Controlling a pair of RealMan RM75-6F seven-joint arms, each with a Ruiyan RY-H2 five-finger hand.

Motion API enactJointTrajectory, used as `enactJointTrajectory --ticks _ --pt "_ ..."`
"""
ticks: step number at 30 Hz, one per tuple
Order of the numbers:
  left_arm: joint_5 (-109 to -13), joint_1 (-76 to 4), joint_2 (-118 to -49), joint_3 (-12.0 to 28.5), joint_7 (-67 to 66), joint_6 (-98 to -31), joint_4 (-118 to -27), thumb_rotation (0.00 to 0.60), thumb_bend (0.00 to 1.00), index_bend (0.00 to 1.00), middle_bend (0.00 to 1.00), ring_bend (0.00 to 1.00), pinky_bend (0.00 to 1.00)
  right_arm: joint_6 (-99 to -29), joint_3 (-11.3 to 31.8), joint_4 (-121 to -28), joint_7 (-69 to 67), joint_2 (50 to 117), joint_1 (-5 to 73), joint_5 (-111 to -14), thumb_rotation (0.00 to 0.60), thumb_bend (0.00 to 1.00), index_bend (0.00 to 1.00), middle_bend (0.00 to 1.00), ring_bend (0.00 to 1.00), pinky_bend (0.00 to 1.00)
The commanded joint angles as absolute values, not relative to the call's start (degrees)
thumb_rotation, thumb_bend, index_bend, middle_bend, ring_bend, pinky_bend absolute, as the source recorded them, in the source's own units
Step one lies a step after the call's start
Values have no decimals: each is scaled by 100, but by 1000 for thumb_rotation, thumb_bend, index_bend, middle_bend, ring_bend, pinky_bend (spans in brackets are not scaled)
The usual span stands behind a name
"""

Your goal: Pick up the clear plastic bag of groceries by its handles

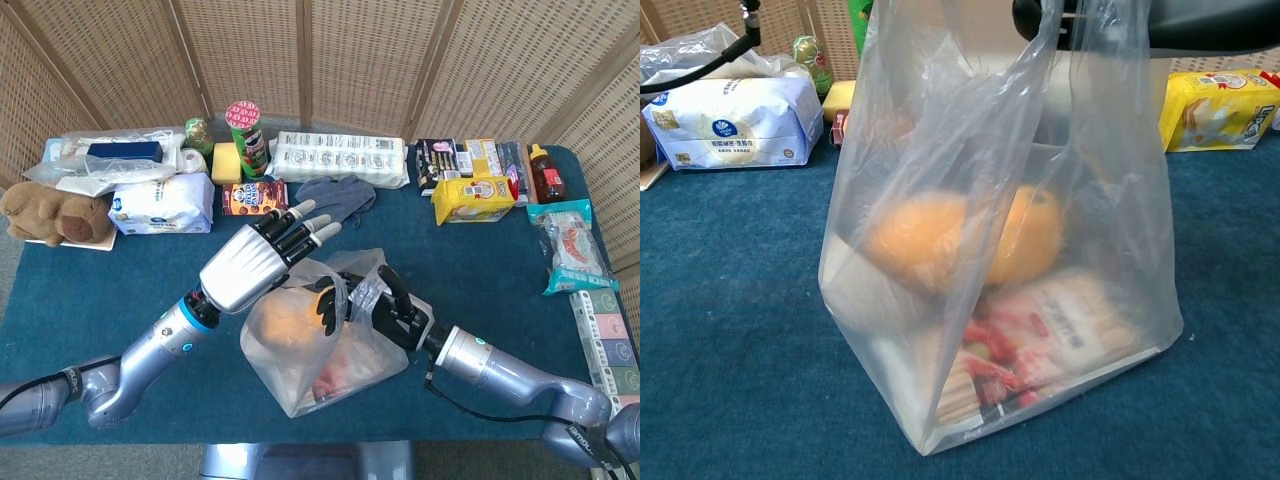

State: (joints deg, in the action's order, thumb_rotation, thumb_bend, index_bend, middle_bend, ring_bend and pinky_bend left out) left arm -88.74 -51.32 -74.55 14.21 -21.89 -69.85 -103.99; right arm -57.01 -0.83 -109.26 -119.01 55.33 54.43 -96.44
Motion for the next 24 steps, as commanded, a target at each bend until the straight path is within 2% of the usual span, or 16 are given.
enactJointTrajectory --ticks 1,11,24 --pt "-8938 -5021 -7396 1372 -2020 -7086 -10498 600 0 0 190 101 313 -5682 -72 -10910 -11901 5532 5431 -9617 125 107 282 424 424 411" --pt "-9259 -4614 -7255 1233 -1656 -7569 -10667 600 0 0 190 101 313 -5648 -33 -10916 -11956 5502 5382 -9579 122 107 282 424 423 411" --pt "-9449 -3615 -6921 1000 -1464 -8617 -10721 600 0 0 190 101 313 -5537 43 -11189 -12283 5298 5423 -9580 122 108 286 428 435 432"
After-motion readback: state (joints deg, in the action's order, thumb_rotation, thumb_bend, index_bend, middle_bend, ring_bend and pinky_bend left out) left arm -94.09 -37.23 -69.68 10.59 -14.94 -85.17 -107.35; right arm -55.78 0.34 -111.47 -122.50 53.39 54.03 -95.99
